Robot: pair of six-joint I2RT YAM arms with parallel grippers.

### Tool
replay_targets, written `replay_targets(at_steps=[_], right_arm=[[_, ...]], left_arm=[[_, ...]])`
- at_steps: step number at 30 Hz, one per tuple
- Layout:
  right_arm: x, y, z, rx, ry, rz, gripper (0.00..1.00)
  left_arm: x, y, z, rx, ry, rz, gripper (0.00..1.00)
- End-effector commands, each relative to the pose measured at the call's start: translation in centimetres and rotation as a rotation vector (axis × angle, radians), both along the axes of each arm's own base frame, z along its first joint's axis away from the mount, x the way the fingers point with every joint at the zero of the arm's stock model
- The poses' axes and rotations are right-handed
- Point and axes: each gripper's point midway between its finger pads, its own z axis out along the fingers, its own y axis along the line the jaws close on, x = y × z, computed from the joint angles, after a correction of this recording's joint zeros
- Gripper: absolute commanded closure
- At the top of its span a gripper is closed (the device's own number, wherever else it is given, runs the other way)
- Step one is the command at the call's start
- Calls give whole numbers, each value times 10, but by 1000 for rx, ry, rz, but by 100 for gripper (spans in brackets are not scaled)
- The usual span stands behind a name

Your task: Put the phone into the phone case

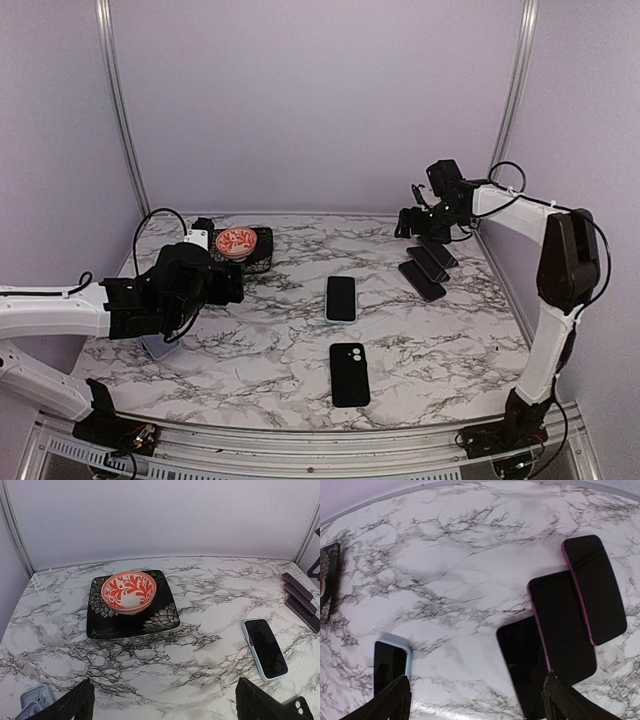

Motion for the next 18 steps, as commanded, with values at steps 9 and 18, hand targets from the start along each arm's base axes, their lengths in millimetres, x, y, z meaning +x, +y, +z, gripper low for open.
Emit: replay_targets(at_steps=[9,18], right_arm=[[79,-132,-84,-147,159,-76,1],[98,-127,-125,-147,171,28,1]], left_arm=[[6,-12,-11,76,47,-39,1],[15,-27,-14,122,56,-62,1]])
